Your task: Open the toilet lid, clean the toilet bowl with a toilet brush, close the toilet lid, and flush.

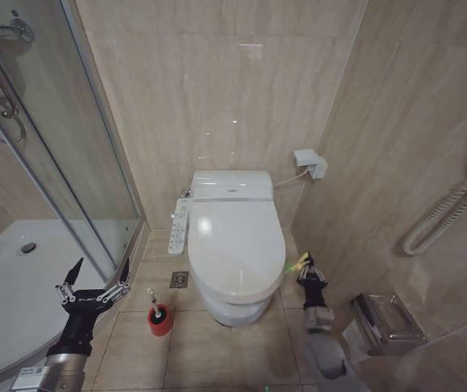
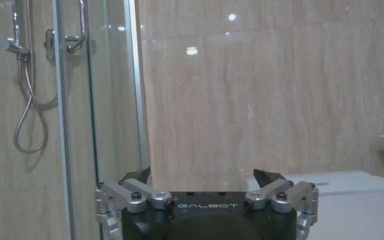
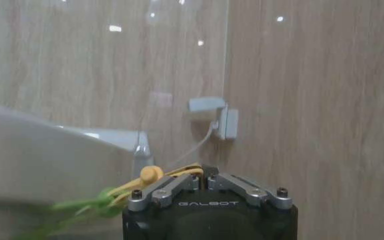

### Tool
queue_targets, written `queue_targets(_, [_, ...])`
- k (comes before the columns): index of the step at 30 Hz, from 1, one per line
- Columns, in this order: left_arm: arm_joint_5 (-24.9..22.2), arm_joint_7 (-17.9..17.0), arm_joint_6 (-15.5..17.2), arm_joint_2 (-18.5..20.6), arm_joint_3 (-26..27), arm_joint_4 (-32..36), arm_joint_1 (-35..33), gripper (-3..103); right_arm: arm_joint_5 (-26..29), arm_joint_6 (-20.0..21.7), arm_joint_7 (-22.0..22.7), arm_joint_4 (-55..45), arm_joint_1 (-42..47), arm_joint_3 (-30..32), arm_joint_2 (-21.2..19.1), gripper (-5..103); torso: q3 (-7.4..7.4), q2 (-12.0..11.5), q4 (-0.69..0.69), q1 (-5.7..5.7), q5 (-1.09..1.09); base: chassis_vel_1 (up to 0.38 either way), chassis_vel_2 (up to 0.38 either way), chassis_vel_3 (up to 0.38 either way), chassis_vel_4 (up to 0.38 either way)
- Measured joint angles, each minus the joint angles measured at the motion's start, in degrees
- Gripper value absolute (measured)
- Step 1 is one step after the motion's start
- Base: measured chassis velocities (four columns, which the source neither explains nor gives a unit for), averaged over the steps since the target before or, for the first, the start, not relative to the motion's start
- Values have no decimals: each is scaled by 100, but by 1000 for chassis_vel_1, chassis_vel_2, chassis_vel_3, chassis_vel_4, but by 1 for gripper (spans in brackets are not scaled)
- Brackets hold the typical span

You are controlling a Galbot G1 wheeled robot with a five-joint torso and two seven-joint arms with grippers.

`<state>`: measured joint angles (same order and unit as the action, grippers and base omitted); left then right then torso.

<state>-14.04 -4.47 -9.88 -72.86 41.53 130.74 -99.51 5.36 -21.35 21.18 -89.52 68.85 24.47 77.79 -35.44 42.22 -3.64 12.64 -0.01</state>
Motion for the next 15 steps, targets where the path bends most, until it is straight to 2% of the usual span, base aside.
queue_targets(15, [0, 0, 0, 0, 0, 0, 0, 100, 257, 515, 85, 226, -965, -150, -244, 3, 0, 0, -2, -1, 0, 0, 0, 0, 0])
